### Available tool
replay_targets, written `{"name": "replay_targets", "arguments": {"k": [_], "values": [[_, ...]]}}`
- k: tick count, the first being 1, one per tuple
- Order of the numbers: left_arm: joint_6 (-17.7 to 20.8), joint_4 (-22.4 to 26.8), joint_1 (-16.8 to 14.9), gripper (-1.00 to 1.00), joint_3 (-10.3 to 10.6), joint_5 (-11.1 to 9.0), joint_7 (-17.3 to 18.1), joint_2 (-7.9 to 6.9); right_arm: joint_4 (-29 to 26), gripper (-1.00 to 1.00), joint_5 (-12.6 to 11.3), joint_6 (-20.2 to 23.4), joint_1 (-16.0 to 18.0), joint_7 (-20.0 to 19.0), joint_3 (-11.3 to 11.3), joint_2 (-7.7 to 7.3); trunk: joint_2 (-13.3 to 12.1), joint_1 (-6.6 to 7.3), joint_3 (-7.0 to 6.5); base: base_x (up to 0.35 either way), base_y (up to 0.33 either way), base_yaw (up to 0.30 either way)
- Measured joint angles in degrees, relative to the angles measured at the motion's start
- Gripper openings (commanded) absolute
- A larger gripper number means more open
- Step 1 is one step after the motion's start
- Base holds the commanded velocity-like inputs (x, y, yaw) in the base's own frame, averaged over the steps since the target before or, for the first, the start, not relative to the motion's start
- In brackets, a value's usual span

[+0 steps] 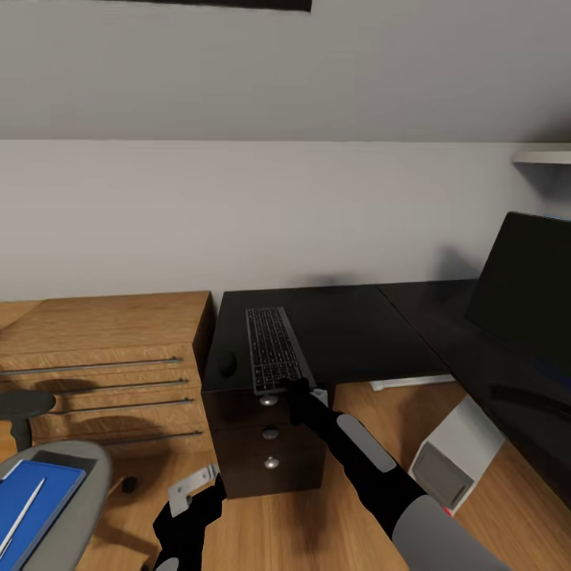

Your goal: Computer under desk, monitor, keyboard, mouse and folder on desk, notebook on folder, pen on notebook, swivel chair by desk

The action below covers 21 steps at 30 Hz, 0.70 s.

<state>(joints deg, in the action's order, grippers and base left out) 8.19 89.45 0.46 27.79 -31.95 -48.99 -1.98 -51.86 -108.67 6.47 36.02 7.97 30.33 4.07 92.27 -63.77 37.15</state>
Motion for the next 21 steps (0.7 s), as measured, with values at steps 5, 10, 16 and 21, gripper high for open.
{"name": "replay_targets", "arguments": {"k": [5,10,16,21], "values": [[0.00,0.00,0.00,1.00,0.05,0.00,-0.04,0.00,-0.82,-1.00,0.01,-0.01,0.00,0.26,-0.05,-0.16,2.01,-1.10,0.90,0.000,0.000,0.000],[0.00,-0.08,0.00,1.00,0.08,0.00,-0.01,-0.04,-1.36,-1.00,0.02,-0.01,0.00,0.61,-0.05,-0.32,2.82,-1.55,1.26,0.000,0.000,0.000],[0.07,-0.34,0.00,1.00,0.07,-0.01,0.00,-0.17,-1.30,-1.00,0.09,-0.01,0.00,0.54,-0.02,-0.35,2.82,-1.55,1.26,-0.037,0.000,0.000],[0.09,-0.50,0.00,1.00,0.09,0.08,0.03,-0.18,-0.70,-1.00,0.10,-0.02,0.00,-0.33,-0.02,-0.36,2.82,-1.56,1.26,-0.167,0.000,0.000]]}}
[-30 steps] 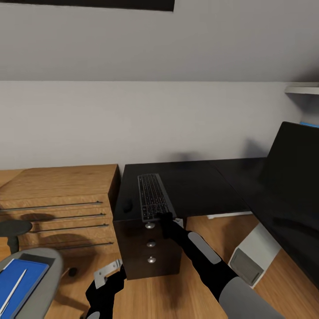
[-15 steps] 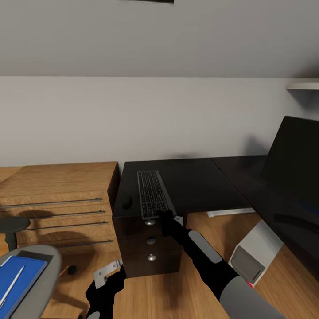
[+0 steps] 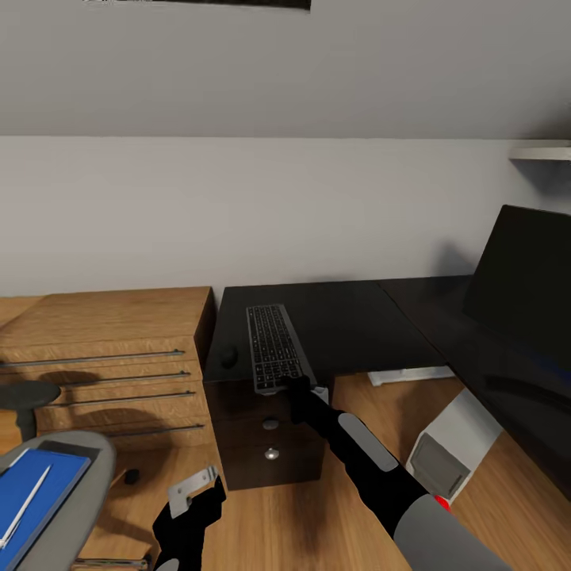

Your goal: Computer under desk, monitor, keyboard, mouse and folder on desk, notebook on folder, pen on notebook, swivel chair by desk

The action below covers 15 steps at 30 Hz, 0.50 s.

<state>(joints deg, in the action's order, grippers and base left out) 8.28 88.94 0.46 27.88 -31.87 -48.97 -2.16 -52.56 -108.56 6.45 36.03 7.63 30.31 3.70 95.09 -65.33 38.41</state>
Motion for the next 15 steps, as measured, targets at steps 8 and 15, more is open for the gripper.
{"name": "replay_targets", "arguments": {"k": [8,15], "values": [[-0.04,0.05,0.01,1.00,2.40,0.23,-0.18,0.19,-0.10,-1.00,0.06,0.02,0.00,-0.17,-0.05,0.00,0.79,-0.42,0.36,-0.012,0.000,0.000],[-0.10,0.06,0.00,1.00,3.44,0.27,-1.37,0.17,-0.46,-1.00,0.00,0.02,0.00,-0.94,0.00,-0.08,3.60,-1.96,1.61,0.000,0.000,0.000]]}}
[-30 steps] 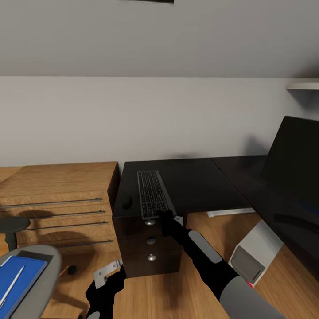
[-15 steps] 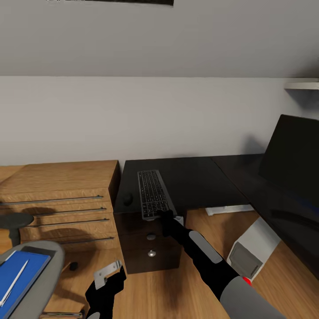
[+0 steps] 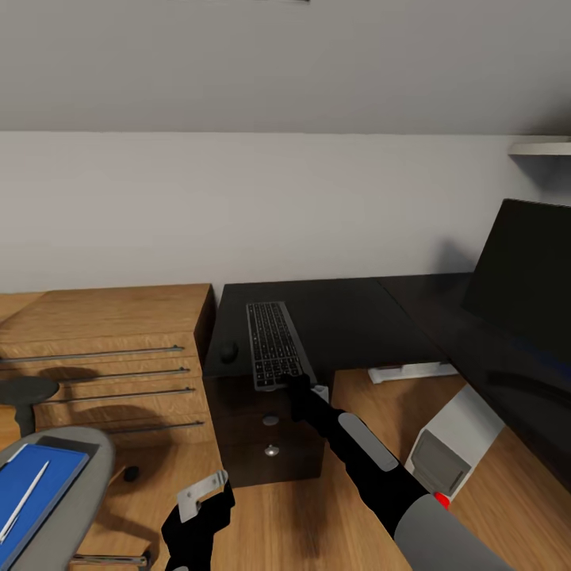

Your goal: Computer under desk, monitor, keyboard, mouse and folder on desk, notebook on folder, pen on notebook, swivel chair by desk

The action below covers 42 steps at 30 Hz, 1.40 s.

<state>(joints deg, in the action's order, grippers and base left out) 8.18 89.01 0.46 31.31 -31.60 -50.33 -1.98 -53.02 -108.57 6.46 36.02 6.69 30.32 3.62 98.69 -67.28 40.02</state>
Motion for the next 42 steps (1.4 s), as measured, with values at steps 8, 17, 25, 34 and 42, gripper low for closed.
{"name": "replay_targets", "arguments": {"k": [8,17,25,34,42], "values": [[0.00,0.00,0.00,1.00,0.08,0.00,-0.04,-0.02,-0.03,-1.00,0.07,-0.01,0.00,0.06,0.01,-0.01,0.01,-0.01,0.00,0.000,0.000,0.000],[0.03,-0.07,0.00,1.00,0.17,-0.23,0.02,-0.26,-1.45,-1.00,0.07,-0.02,0.00,2.08,-0.04,-0.02,0.02,0.00,0.00,0.075,0.000,0.000],[0.09,-0.09,0.00,1.00,0.17,-0.20,0.02,-0.26,-1.86,-1.00,0.03,-0.02,0.00,2.64,-0.03,-0.08,0.01,-0.01,0.00,0.011,0.000,0.000],[0.02,-0.20,0.00,1.00,0.13,-0.19,0.01,-0.26,2.81,1.00,0.11,0.00,-0.02,3.39,0.00,-0.36,0.01,-0.01,0.01,0.000,0.000,0.000],[-0.09,-0.34,0.00,1.00,0.08,-0.03,-0.01,-0.26,2.81,1.00,0.16,0.00,-0.02,3.39,0.01,-0.37,0.01,-0.04,0.01,-0.097,0.000,0.000]]}}
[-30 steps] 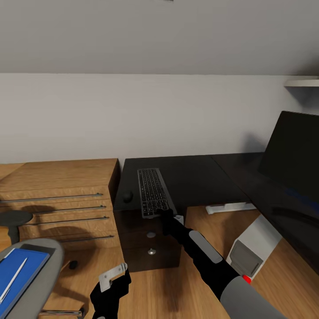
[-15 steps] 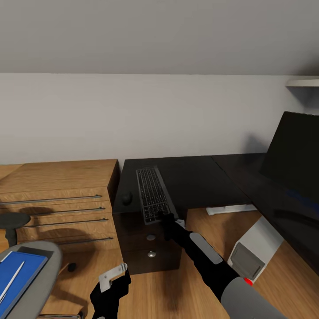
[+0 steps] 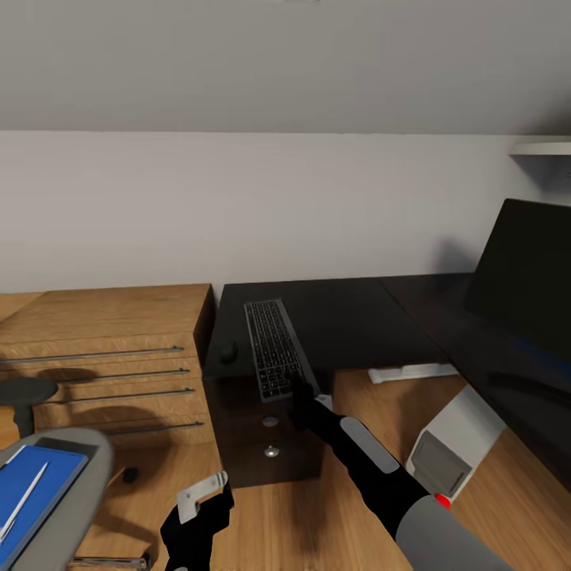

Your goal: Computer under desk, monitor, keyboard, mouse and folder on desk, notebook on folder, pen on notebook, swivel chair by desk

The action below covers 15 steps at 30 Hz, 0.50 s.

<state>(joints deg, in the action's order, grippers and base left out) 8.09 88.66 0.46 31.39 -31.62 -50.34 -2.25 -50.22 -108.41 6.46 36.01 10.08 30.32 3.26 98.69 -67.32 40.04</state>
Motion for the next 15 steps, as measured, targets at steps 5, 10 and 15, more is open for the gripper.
{"name": "replay_targets", "arguments": {"k": [5,10,15], "values": [[0.00,0.00,0.00,1.00,0.00,0.02,0.02,0.00,0.00,1.00,0.02,0.00,0.00,0.00,0.00,0.00,0.00,-0.01,0.00,-0.304,0.000,0.000],[0.00,0.00,0.00,1.00,0.00,0.00,0.02,0.00,0.00,1.00,0.03,0.00,0.00,0.00,0.00,0.00,0.00,-0.01,0.00,-0.331,0.000,0.000],[-0.01,-0.34,0.00,1.00,0.00,-0.03,-0.01,0.00,0.00,1.00,0.04,0.00,0.00,0.01,0.00,0.00,0.00,-0.01,0.00,-0.324,-0.077,0.000]]}}
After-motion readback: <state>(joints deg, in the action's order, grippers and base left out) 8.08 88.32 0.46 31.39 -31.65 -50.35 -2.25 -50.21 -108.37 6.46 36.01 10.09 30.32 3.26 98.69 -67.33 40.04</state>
